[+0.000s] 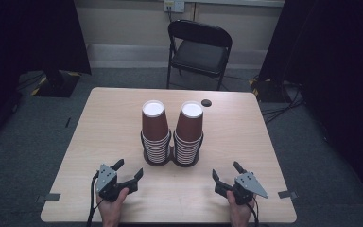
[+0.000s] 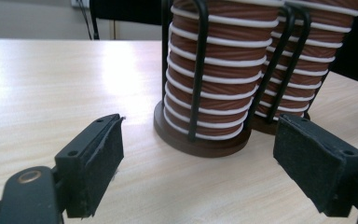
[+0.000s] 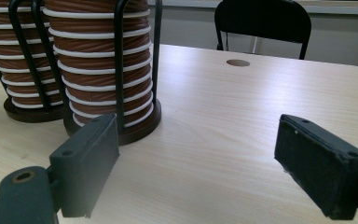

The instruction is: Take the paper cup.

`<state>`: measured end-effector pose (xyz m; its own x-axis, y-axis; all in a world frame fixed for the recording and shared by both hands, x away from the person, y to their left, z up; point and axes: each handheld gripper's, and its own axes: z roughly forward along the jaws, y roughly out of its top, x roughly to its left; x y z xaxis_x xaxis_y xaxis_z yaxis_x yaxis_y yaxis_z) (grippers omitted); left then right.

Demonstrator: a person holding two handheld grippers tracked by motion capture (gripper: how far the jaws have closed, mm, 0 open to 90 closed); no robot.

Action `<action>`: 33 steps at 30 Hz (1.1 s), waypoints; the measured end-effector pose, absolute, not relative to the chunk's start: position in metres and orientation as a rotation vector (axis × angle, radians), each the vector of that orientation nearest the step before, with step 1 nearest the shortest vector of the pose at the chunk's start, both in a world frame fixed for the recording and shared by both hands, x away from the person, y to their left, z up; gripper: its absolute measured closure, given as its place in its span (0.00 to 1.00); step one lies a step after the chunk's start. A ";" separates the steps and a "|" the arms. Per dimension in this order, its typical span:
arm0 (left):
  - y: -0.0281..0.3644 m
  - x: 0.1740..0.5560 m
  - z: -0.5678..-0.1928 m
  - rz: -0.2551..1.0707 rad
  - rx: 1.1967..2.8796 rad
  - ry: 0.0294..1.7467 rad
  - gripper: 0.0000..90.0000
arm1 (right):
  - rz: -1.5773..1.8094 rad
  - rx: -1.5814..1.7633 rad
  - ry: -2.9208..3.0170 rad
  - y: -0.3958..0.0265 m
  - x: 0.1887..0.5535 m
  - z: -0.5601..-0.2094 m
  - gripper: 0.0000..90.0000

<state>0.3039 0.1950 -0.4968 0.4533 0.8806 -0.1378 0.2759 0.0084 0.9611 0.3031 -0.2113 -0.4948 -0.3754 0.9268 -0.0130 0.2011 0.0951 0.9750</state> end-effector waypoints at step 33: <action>0.162 0.291 -0.453 0.624 1.581 0.879 0.22 | 1.349 1.145 1.646 -0.214 0.302 -0.495 0.15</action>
<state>0.2907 0.1624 -0.4526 0.5762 0.8141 -0.0727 0.1995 -0.0539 0.9784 0.3024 -0.2142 -0.4951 -0.3561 0.9344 0.0109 0.1943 0.0626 0.9789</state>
